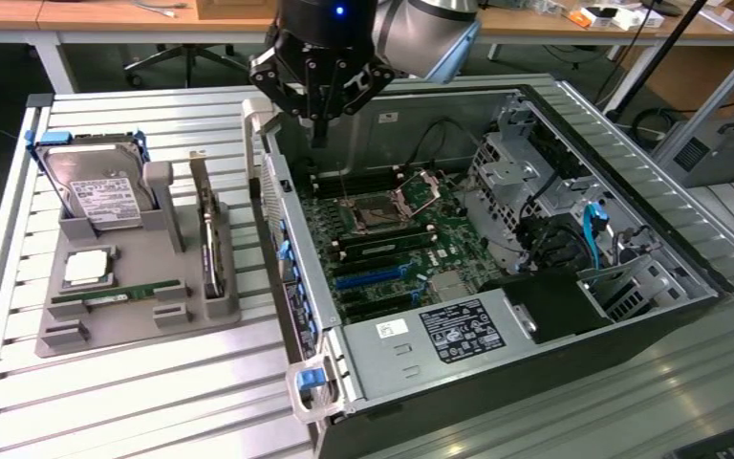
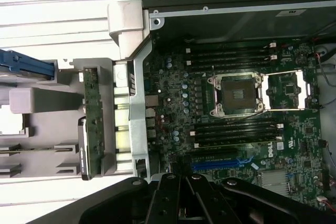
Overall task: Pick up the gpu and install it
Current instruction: 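Reach for the gpu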
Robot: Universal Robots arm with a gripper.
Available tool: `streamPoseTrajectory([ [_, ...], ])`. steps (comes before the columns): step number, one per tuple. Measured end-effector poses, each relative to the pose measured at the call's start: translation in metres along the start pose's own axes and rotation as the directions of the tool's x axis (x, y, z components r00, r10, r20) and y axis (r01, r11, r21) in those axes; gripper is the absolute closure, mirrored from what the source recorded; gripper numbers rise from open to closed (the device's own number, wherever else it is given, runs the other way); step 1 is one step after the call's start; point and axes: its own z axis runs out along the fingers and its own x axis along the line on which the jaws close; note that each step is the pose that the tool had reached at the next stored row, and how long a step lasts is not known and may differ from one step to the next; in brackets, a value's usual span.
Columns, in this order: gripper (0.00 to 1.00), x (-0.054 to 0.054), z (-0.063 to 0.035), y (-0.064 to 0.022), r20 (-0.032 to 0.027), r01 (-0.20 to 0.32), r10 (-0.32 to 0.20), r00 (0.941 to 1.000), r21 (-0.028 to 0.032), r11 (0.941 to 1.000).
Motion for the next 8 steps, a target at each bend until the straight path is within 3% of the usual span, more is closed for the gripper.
streamPoseTrajectory([
  [8,0.89,0.0028,-0.0001,-0.0002,0.0,0.0,0.0,1.0,0.0,1.0],
])
